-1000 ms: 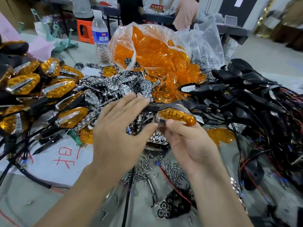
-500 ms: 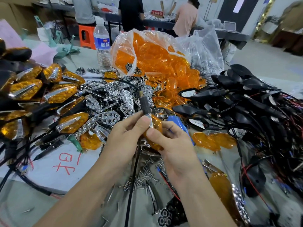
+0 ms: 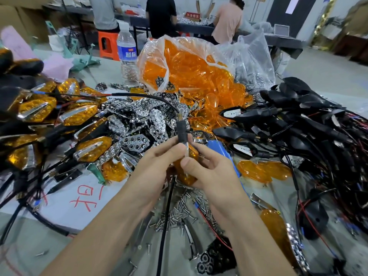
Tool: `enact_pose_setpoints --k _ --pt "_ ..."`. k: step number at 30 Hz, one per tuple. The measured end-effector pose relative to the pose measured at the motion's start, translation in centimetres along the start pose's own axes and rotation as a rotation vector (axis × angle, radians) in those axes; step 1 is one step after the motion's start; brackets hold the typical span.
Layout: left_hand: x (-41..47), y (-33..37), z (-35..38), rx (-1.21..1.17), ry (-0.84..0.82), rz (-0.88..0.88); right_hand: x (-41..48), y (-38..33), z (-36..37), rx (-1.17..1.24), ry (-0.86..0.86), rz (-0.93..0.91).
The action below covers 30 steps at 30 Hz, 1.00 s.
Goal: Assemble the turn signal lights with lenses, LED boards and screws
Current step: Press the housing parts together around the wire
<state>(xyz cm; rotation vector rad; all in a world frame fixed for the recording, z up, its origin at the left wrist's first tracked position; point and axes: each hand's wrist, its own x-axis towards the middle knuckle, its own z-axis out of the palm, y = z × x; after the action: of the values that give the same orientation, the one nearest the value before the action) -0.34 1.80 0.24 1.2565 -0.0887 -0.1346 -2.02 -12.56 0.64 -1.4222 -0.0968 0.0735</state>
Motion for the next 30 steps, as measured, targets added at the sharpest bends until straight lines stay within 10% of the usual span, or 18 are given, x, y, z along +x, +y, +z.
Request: enact_pose_setpoints --k 19,30 --pt "-0.4 -0.4 1.0 0.183 -0.044 0.017 -0.1 -0.3 0.9 0.359 0.055 0.152" --pt "-0.4 -0.9 1.7 -0.101 -0.049 0.012 -0.2 0.2 1.6 0.425 0.114 0.038"
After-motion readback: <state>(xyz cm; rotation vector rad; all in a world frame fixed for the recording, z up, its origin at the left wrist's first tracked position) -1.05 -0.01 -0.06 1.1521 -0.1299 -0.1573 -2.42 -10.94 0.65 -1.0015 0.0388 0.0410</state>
